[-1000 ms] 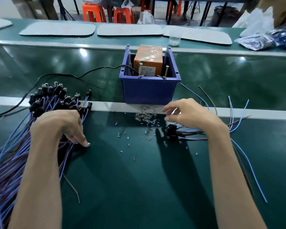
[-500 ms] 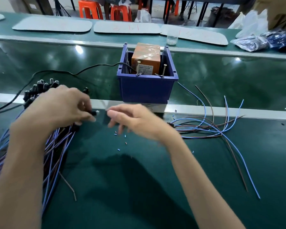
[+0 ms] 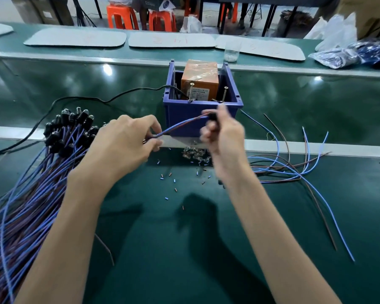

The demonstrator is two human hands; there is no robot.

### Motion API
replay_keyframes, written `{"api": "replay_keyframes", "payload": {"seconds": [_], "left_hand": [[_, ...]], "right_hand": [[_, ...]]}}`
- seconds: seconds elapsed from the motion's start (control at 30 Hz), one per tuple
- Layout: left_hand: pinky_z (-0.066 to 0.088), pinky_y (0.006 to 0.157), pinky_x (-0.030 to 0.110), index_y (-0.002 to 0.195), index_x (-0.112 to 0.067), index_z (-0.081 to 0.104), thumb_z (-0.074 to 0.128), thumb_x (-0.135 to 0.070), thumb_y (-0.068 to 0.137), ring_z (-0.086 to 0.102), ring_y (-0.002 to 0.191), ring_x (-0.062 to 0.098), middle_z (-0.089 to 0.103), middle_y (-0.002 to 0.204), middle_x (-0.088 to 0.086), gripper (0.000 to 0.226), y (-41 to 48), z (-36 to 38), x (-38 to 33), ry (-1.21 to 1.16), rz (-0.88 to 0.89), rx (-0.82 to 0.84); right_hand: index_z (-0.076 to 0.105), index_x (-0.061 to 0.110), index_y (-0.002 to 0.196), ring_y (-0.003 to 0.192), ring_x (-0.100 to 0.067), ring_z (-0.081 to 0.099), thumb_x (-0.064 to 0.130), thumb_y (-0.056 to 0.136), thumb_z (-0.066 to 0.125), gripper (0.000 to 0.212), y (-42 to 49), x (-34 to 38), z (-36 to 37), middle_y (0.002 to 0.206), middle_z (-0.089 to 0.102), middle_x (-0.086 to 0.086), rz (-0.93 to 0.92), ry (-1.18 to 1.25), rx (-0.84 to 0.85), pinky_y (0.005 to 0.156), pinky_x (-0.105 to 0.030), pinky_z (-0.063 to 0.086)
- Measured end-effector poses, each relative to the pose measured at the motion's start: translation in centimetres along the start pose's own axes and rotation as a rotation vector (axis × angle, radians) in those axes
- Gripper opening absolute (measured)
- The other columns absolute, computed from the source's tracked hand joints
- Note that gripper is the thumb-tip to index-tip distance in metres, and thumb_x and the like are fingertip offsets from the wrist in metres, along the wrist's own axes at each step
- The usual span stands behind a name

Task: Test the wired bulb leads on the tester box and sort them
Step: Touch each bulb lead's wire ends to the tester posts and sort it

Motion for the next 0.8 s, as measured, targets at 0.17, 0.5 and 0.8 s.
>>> {"api": "replay_keyframes", "payload": {"seconds": [0.17, 0.5, 0.8], "left_hand": [[0.053, 0.074, 0.023, 0.096, -0.016, 0.063, 0.071, -0.021, 0.084, 0.066, 0.078, 0.007, 0.061, 0.102, -0.003, 0.015, -0.5, -0.3, -2.6, -0.364, 0.163, -0.108], [0.052, 0.088, 0.034, 0.115, -0.007, 0.055, 0.045, -0.06, 0.082, 0.067, 0.097, 0.023, 0.068, 0.11, 0.012, 0.063, -3.2, 7.2, -13.0, -1.95, -0.597, 0.461], [0.046, 0.066, 0.03, 0.071, -0.016, 0.037, 0.031, -0.044, 0.102, 0.043, 0.043, 0.016, 0.034, 0.052, -0.002, 0.043, -3.3, 7.3, -12.1, -2.2, -0.834, -0.304]], "right_hand": [[0.044, 0.014, 0.072, 0.036, -0.008, 0.048, 0.039, 0.103, 0.034, 0.041, 1.7, 5.1, -4.8, 0.048, 0.047, 0.002, -0.081, 0.359, -0.284, 0.036, -0.015, 0.036], [0.034, 0.021, 0.063, 0.035, -0.005, 0.031, 0.034, 0.1, 0.041, 0.04, 1.4, 6.8, -6.0, 0.045, 0.041, 0.006, -0.018, -0.03, 0.016, 0.034, -0.013, 0.025], [0.036, 0.023, 0.062, 0.047, -0.012, 0.044, 0.049, 0.094, 0.049, 0.044, 2.5, 8.0, -10.6, 0.046, 0.052, 0.004, -0.127, -0.434, 0.004, 0.046, -0.018, 0.037]]}}
Point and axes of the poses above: each hand's wrist, its own y-axis towards the middle knuckle, its own z-axis out of the palm, x = y × z, the point moved 1 cm from there along y, towards the middle knuckle
